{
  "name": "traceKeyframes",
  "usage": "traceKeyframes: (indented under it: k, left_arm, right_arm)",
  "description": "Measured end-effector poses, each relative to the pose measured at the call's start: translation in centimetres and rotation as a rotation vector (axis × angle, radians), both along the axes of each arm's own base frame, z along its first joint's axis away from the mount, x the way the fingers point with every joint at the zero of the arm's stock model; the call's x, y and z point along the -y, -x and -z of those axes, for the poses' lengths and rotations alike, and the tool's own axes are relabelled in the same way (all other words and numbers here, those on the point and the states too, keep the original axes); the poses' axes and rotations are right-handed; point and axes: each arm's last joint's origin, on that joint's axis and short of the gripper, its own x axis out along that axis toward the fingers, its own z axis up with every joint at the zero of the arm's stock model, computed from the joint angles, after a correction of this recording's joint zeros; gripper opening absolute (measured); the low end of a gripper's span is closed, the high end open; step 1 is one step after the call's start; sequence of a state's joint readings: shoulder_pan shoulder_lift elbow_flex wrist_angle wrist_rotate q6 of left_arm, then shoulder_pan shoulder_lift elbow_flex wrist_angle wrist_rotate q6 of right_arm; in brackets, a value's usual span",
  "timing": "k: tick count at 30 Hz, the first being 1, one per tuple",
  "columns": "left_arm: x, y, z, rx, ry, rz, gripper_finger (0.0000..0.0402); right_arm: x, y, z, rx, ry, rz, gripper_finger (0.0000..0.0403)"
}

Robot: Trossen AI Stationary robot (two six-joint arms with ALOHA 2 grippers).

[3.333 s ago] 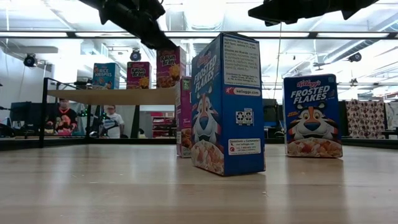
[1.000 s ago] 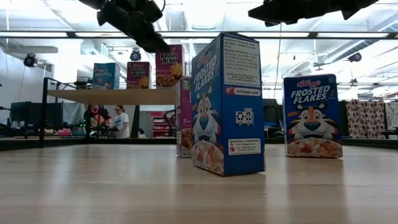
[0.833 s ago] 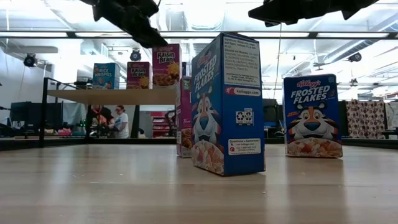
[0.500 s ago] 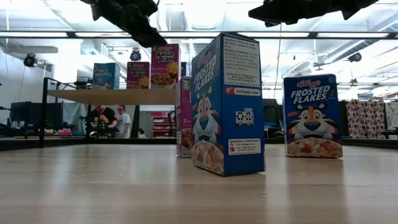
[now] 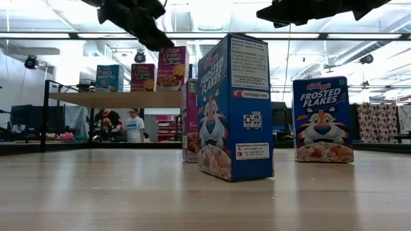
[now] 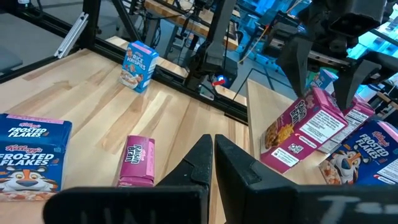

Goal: Stack cereal on shelf
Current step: Put the top pink cereal box on the shelf

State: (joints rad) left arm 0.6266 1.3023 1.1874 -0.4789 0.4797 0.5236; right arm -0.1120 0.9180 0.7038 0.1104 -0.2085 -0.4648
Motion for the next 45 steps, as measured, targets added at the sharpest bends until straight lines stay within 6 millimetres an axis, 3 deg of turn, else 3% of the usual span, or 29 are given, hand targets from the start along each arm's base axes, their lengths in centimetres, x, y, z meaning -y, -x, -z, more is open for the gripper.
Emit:
traceKeyframes:
  k: [12, 24, 36, 45]
  left_arm:
    - [0.0, 0.1, -0.3, 0.019, -0.013, -0.002, 0.0282]
    - [-0.8, -0.3, 1.1, -0.040, -0.016, 0.011, 0.0278]
    - [-0.8, -0.2, 1.1, -0.048, -0.016, 0.014, 0.0200]
    - [-0.7, -0.1, 1.1, -0.051, -0.013, 0.015, 0.0181]
  right_arm:
    - [0.0, 0.0, 0.0, 0.000, 0.000, 0.000, 0.0009]
    - [0.0, 0.0, 0.0, -0.001, -0.006, 0.001, 0.0009]
    - [0.0, 0.0, 0.0, 0.000, -0.002, 0.000, 0.0009]
    - [0.0, 0.0, 0.0, 0.000, -0.002, 0.000, 0.0009]
